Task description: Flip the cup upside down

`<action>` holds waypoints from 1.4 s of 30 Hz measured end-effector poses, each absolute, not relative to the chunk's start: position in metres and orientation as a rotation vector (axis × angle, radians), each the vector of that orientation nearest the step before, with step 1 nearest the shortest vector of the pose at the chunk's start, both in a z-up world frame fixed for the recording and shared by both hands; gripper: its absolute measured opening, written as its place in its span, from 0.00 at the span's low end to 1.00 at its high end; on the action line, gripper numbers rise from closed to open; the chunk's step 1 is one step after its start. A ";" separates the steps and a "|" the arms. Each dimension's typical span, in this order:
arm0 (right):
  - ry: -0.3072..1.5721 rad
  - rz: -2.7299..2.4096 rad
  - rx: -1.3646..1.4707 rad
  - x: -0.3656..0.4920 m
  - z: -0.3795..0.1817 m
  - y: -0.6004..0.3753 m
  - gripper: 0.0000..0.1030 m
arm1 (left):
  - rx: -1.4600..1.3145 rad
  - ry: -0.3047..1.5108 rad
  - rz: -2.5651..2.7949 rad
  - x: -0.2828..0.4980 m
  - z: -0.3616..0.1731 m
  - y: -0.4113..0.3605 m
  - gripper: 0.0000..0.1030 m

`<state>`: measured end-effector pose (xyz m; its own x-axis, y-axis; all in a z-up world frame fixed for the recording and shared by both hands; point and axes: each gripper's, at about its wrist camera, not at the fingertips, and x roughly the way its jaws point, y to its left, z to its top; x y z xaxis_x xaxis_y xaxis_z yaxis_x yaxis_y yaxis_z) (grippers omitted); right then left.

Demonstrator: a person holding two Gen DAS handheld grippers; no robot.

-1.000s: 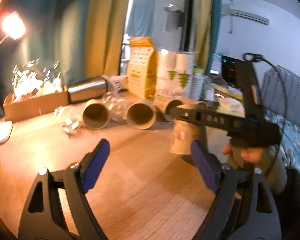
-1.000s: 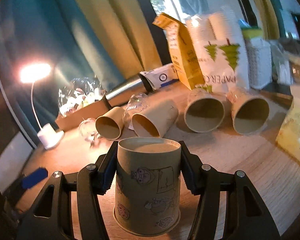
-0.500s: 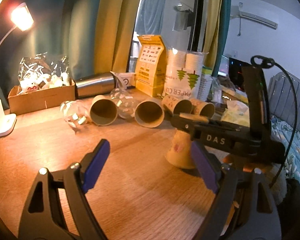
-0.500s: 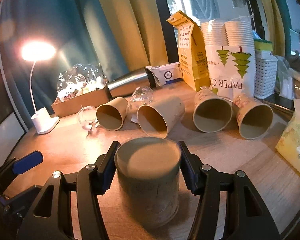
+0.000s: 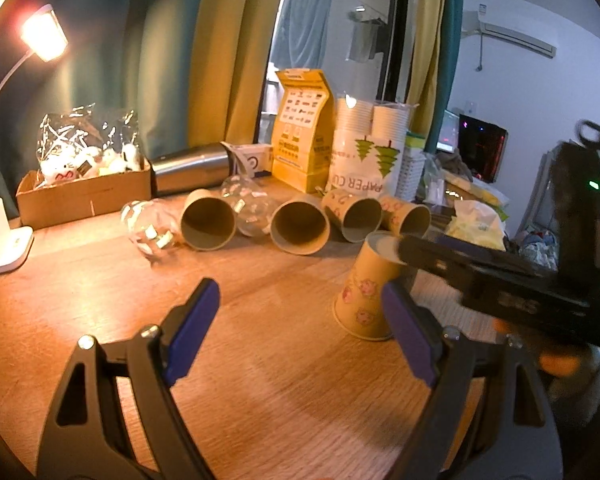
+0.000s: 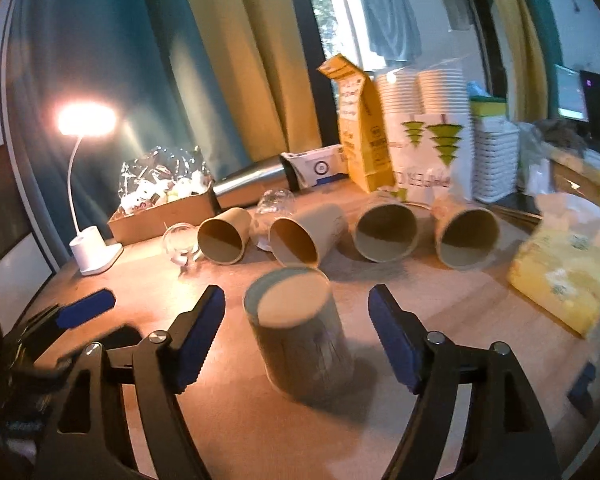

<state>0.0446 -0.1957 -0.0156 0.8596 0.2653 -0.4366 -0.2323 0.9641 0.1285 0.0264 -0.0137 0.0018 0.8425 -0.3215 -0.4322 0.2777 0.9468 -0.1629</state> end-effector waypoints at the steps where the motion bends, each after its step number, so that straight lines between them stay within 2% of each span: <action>1: 0.468 0.253 0.073 0.039 -0.016 -0.197 0.75 | -0.095 0.472 -0.317 0.026 0.002 -0.014 0.82; 7: 0.492 0.201 0.042 -0.001 -0.025 -0.197 0.76 | -0.077 0.459 -0.325 0.024 0.002 -0.016 0.82; 16: 0.512 0.172 0.003 -0.014 -0.039 -0.193 0.76 | 0.014 0.424 -0.363 0.012 0.005 -0.032 0.82; 19: 0.511 0.162 0.023 -0.013 -0.039 -0.199 0.76 | 0.032 0.417 -0.356 0.010 0.005 -0.036 1.00; 42: 0.494 0.152 0.073 -0.015 -0.037 -0.207 0.76 | 0.036 0.406 -0.350 0.009 0.007 -0.036 1.00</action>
<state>-0.0153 -0.2070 -0.0372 0.8695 0.1629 -0.4662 -0.1276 0.9861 0.1066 0.0092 -0.0359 0.0067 0.8596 -0.3262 -0.3933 0.3405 0.9396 -0.0351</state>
